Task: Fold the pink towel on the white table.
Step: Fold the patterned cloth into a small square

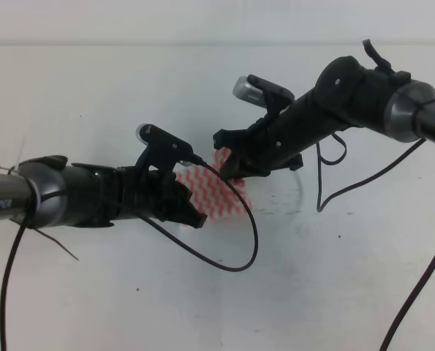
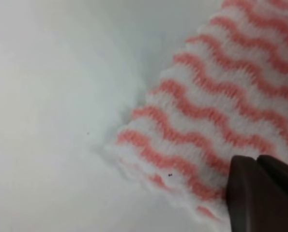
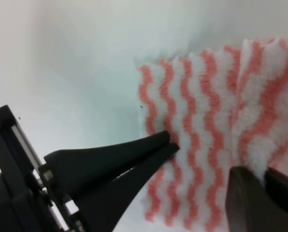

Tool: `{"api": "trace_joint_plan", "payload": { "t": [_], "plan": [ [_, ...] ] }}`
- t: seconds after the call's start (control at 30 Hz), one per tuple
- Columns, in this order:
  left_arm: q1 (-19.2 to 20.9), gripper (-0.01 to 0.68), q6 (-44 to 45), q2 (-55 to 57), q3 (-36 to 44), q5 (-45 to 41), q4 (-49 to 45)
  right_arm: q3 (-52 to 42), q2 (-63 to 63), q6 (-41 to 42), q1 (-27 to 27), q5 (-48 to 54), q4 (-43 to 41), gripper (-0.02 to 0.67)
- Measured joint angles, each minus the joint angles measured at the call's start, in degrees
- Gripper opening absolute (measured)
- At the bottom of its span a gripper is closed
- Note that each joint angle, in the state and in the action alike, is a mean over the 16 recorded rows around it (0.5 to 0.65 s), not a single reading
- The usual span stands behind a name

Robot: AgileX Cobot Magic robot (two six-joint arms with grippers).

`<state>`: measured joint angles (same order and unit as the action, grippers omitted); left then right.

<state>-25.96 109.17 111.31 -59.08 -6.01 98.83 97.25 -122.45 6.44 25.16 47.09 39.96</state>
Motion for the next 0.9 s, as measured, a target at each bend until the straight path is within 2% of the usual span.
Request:
{"api": "trace_joint_plan", "payload": {
  "t": [0.9],
  "plan": [
    [0.05, -0.001, 0.03, 0.19, 0.03, -2.48, 0.45, -0.03, -0.23, -0.07, 2.19, -1.86, -0.16, -0.014]
  ]
}}
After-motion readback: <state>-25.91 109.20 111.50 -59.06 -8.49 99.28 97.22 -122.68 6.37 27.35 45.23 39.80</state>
